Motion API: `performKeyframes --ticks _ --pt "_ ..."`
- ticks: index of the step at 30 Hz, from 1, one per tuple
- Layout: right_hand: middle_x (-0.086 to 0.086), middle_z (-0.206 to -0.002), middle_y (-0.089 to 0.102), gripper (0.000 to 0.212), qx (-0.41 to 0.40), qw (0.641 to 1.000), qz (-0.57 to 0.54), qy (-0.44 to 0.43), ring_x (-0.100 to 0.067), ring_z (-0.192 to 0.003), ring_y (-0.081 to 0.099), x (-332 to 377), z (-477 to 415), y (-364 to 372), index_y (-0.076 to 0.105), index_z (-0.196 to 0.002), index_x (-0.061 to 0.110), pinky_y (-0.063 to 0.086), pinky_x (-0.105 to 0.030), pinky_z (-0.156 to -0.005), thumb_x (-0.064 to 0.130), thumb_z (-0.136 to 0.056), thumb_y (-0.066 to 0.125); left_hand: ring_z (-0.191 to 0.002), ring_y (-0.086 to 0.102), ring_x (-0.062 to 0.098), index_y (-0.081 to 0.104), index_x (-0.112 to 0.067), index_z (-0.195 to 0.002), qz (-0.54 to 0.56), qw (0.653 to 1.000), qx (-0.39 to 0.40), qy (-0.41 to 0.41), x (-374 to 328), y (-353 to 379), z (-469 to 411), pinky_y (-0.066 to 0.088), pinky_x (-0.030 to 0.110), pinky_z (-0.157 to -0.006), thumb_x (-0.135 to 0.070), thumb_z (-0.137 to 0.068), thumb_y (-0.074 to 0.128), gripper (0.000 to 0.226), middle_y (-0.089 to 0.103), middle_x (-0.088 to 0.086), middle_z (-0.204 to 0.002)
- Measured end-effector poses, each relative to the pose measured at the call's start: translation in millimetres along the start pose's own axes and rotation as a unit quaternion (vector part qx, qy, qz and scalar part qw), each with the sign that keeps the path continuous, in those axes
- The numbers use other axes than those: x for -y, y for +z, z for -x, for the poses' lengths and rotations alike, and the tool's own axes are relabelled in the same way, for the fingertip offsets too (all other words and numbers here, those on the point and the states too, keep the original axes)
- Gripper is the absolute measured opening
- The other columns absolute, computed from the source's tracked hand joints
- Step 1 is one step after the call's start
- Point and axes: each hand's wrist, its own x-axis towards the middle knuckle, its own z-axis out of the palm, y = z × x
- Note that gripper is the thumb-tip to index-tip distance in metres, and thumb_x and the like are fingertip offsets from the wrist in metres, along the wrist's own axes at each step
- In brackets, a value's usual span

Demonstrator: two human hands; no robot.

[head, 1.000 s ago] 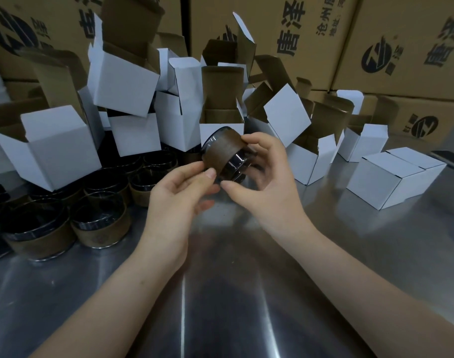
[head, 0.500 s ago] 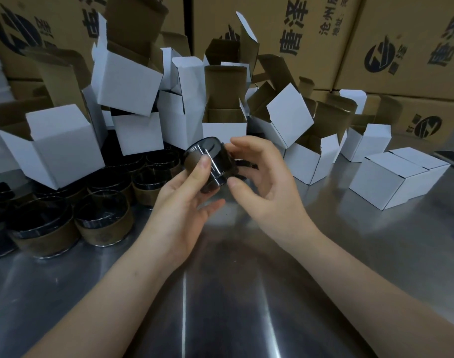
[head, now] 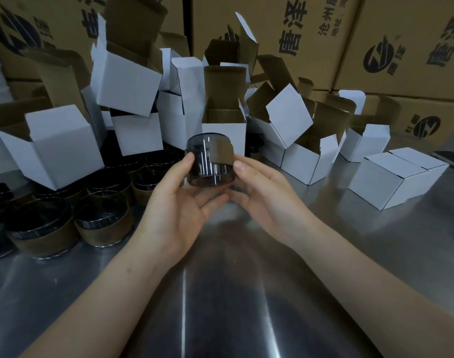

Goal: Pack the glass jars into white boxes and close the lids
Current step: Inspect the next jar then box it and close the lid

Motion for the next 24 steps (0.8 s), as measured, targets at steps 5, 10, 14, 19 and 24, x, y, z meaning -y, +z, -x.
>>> performKeyframes --ticks 5,10,14,19,24 --pt "-0.013 -0.119 0.068 0.043 0.043 0.999 -0.024 0.0 -0.02 -0.108 0.064 1.4 3.9 6.2 0.058 -0.129 0.003 0.052 -0.03 -0.092 0.022 -0.092 0.054 -0.12 0.061 0.029 0.059 -0.015 -0.132 -0.038 0.998 0.049 -0.009 -1.6 -2.4 -0.6 0.05 0.044 -0.099 -0.05 -0.093 0.049 0.054 0.063 0.012 -0.13" --pt "-0.01 -0.114 0.068 0.052 0.015 0.999 -0.035 0.002 -0.023 -0.106 0.067 0.6 3.4 6.2 0.054 -0.129 0.002 0.055 -0.031 -0.089 0.02 -0.082 0.068 -0.124 0.057 0.032 0.071 -0.016 -0.116 -0.064 0.996 0.06 -0.003 2.9 1.3 -0.3 0.048 0.046 -0.103 -0.04 -0.085 0.061 0.04 0.064 0.015 -0.128" --pt "-0.004 -0.108 0.069 0.051 0.004 0.999 -0.046 0.002 -0.017 -0.102 0.068 -1.5 2.2 3.2 0.051 -0.127 0.007 0.055 -0.027 -0.084 0.019 -0.08 0.068 -0.12 0.06 0.034 0.066 -0.012 -0.122 -0.018 0.998 0.063 -0.007 3.0 1.4 0.6 0.051 0.045 -0.098 -0.035 -0.088 0.059 0.042 0.063 0.018 -0.128" --pt "-0.011 -0.116 0.064 0.05 0.012 0.998 -0.067 0.001 -0.02 -0.104 0.064 1.4 0.0 1.1 0.049 -0.13 0.007 0.053 -0.029 -0.08 0.02 -0.084 0.062 -0.116 0.063 0.035 0.055 -0.012 -0.135 0.031 0.996 0.074 -0.032 -0.3 0.5 1.5 0.055 0.042 -0.09 -0.046 -0.086 0.057 0.059 0.062 0.02 -0.129" --pt "-0.011 -0.123 0.065 0.065 0.036 0.998 -0.052 0.009 -0.029 -0.114 0.063 0.8 0.3 -1.7 0.044 -0.141 0.018 0.049 -0.04 -0.099 0.012 -0.08 0.067 -0.114 0.064 0.033 0.066 -0.016 -0.125 0.006 0.995 0.078 -0.067 1.6 0.2 0.1 0.055 0.043 -0.088 -0.057 -0.087 0.05 0.058 0.064 0.017 -0.127"
